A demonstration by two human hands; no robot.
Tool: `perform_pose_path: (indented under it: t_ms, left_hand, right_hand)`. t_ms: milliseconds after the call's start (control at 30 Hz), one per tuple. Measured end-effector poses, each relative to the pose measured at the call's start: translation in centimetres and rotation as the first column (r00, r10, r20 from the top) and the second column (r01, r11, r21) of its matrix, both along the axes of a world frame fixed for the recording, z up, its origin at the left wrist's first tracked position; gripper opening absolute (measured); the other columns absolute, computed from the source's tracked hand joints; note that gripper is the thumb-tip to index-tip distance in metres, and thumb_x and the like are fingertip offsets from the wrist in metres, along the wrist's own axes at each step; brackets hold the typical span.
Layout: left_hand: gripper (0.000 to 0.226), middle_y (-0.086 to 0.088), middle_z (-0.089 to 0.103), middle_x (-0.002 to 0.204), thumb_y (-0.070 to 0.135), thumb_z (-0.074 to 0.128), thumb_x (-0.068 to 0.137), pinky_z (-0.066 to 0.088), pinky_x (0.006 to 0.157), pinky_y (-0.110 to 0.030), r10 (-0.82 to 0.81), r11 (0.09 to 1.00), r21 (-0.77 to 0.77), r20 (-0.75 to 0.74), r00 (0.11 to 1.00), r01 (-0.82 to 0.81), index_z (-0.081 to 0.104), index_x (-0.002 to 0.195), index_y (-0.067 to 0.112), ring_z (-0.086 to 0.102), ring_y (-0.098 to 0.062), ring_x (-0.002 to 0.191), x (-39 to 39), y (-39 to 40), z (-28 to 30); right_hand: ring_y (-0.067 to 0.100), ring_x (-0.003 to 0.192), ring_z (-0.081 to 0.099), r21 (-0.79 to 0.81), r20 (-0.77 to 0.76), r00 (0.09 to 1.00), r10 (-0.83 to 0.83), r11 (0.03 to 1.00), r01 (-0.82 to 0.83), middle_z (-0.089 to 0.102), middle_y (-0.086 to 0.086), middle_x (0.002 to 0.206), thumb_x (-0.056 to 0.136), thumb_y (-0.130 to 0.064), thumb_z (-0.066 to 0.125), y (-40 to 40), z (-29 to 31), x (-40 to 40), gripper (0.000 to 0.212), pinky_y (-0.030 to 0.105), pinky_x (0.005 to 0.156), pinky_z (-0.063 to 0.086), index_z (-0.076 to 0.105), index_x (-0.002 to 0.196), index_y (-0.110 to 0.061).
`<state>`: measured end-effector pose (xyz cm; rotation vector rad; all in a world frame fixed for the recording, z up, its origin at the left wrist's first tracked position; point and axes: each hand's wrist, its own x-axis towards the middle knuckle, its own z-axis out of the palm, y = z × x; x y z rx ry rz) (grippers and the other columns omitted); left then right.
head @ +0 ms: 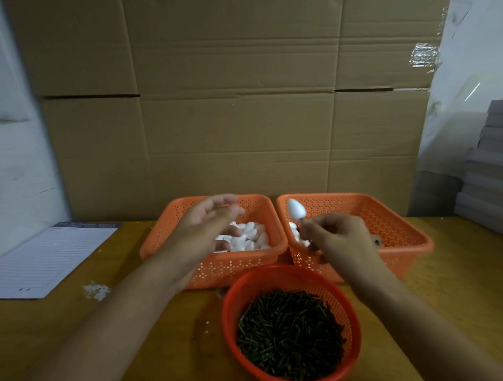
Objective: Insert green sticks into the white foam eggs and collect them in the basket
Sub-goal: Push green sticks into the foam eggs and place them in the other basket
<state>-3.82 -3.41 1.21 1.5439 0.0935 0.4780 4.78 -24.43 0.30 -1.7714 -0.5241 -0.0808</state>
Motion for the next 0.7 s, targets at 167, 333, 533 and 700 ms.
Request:
perform_pose_path:
  t_ms: [167, 333, 533, 700]
  left_hand:
    - [0.018, -0.003, 0.076, 0.102, 0.01, 0.06, 0.096, 0.05, 0.059, -0.023, 0.216, 0.971, 0.113, -0.062, 0.974, -0.209, 0.069, 0.107, 0.022, 0.066, -0.007, 0.072, 0.3, 4.3, 0.1]
    - [0.019, -0.001, 0.073, 0.098, 0.009, 0.06, 0.096, 0.049, 0.057, -0.015, 0.29, 0.92, 0.292, -0.055, 0.956, -0.262, 0.068, 0.103, 0.025, 0.065, 0.004, 0.067, 0.6, 6.0, -0.5]
    - [0.021, 0.008, 0.07, 0.103, 0.012, 0.061, 0.096, 0.048, 0.077, -0.029, 0.33, 0.845, 0.474, -0.096, 0.939, -0.248, 0.068, 0.104, 0.03, 0.066, -0.01, 0.095, 0.6, 7.4, -0.6]
    - [0.021, 0.014, 0.065, 0.098, 0.01, 0.062, 0.095, 0.041, 0.07, -0.017, 0.376, 0.747, 0.622, -0.102, 0.921, -0.236, 0.067, 0.106, 0.027, 0.059, 0.001, 0.092, 1.2, 8.5, -0.8]
  right_hand:
    - [0.027, 0.05, 0.057, -0.24, 0.284, 0.91, -0.303, 0.896, 0.373, 0.062, 0.012, 0.055, 0.091, -0.027, 0.064, -3.4, -0.5, 3.8, 0.035, 0.029, 0.05, 0.035, 0.068, 0.064, -0.006]
    - [0.037, 0.061, 0.063, -0.316, 0.328, 0.89, -0.318, 0.85, 0.421, 0.068, 0.02, 0.066, 0.091, -0.027, 0.067, -4.3, -1.1, 5.5, 0.033, 0.043, 0.052, 0.048, 0.073, 0.076, 0.001]
    - [0.001, 0.069, 0.063, -0.29, 0.384, 0.908, -0.169, 0.912, 0.292, 0.07, -0.011, 0.078, 0.089, -0.016, 0.068, -3.0, -0.4, 4.1, 0.012, 0.02, 0.056, 0.045, 0.078, 0.085, -0.02]
    - [-0.004, 0.076, 0.066, -0.602, 0.172, 0.904, 0.391, 0.768, -0.219, 0.074, -0.014, 0.085, 0.088, -0.027, 0.074, -1.3, 0.5, 0.9, 0.005, 0.014, 0.066, 0.049, 0.078, 0.092, -0.029]
